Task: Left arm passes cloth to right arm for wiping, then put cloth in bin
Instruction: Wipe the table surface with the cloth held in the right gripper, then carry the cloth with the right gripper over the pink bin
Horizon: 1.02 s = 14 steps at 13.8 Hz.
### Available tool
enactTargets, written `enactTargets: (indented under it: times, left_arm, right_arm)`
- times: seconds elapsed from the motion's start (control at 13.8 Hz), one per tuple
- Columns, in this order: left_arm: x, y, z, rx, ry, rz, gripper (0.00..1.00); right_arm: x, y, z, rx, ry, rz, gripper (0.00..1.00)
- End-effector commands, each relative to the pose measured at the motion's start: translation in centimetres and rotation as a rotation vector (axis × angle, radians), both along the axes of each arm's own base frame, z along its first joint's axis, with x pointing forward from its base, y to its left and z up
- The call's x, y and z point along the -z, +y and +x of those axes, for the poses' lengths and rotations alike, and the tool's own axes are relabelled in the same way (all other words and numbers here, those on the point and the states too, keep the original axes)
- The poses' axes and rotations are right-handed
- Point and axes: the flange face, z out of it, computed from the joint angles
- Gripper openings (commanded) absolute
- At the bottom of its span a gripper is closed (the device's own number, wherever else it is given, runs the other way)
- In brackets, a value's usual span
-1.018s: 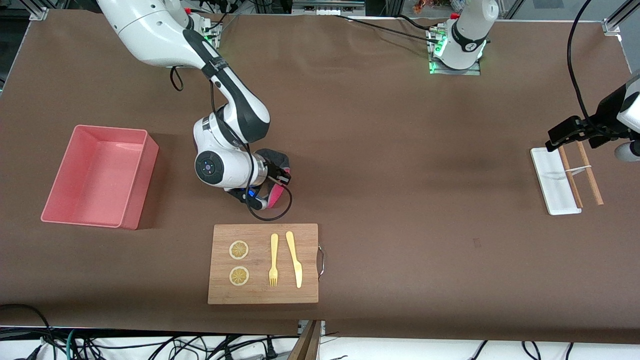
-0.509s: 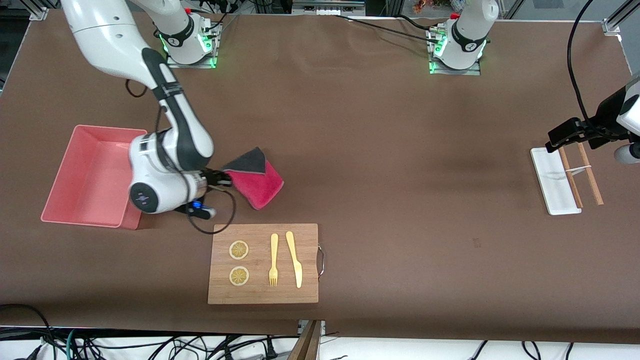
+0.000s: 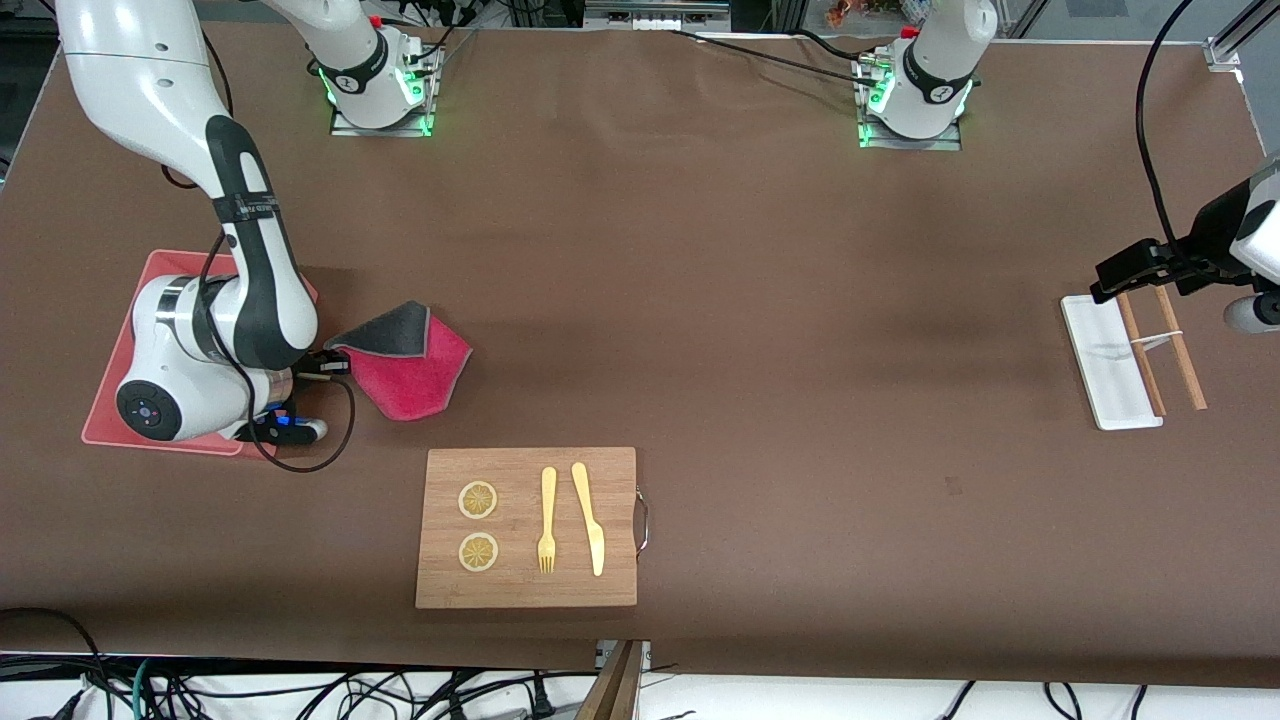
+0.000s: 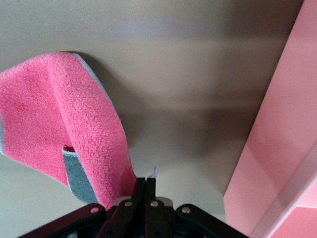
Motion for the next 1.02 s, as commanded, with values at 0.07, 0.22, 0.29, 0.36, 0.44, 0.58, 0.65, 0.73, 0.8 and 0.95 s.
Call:
enactTargets:
  times: [0.07, 0.22, 0.29, 0.36, 0.44, 0.58, 0.65, 0.73, 0.8, 0.95]
  left_arm:
    - [-0.3, 0.2, -0.2, -0.006, 0.043, 0.002, 1.00]
    - [-0.9, 0.5, -0.7, -0.010, 0.070, 0.003, 1.00]
    - [-1.6, 0.8, -0.8, -0.016, 0.067, 0.004, 1.00]
    - [-1.9, 1.1, -0.8, -0.021, 0.065, 0.004, 1.00]
    - [-2.0, 1.3, -0.8, -0.025, 0.064, 0.003, 1.00]
    - [-2.2, 1.2, -0.9, -0.024, 0.061, 0.003, 1.00]
    - [-2.2, 1.1, -0.9, -0.022, 0.059, 0.003, 1.00]
    - [-2.2, 1.1, -0.9, -0.022, 0.059, 0.005, 1.00]
    - [-2.2, 1.1, -0.9, -0.021, 0.059, 0.005, 1.00]
    - [-2.2, 1.1, -0.9, -0.022, 0.059, 0.005, 1.00]
  right_arm:
    - [-5.8, -1.3, 0.7, -0.002, -0.040, 0.021, 0.00]
    - [-14.5, -2.0, -0.6, -0.015, -0.093, 0.006, 0.00]
    - [-18.0, -2.9, -1.6, -0.033, -0.098, -0.018, 0.00]
    - [-21.5, -4.3, -2.4, -0.027, -0.104, -0.029, 0.00]
    - [-24.3, -4.9, -3.4, -0.022, -0.080, -0.032, 0.00]
    - [-28.5, -7.0, -5.2, -0.024, -0.054, -0.057, 0.00]
    - [-29.7, -8.0, -5.8, -0.055, -0.062, -0.072, 0.00]
    - [-30.3, -9.8, -6.2, -0.072, -0.064, -0.099, 0.00]
    - [-30.3, -11.4, -6.3, -0.092, -0.067, -0.108, 0.00]
    - [-28.8, -14.9, -5.9, -0.133, -0.061, -0.144, 0.00]
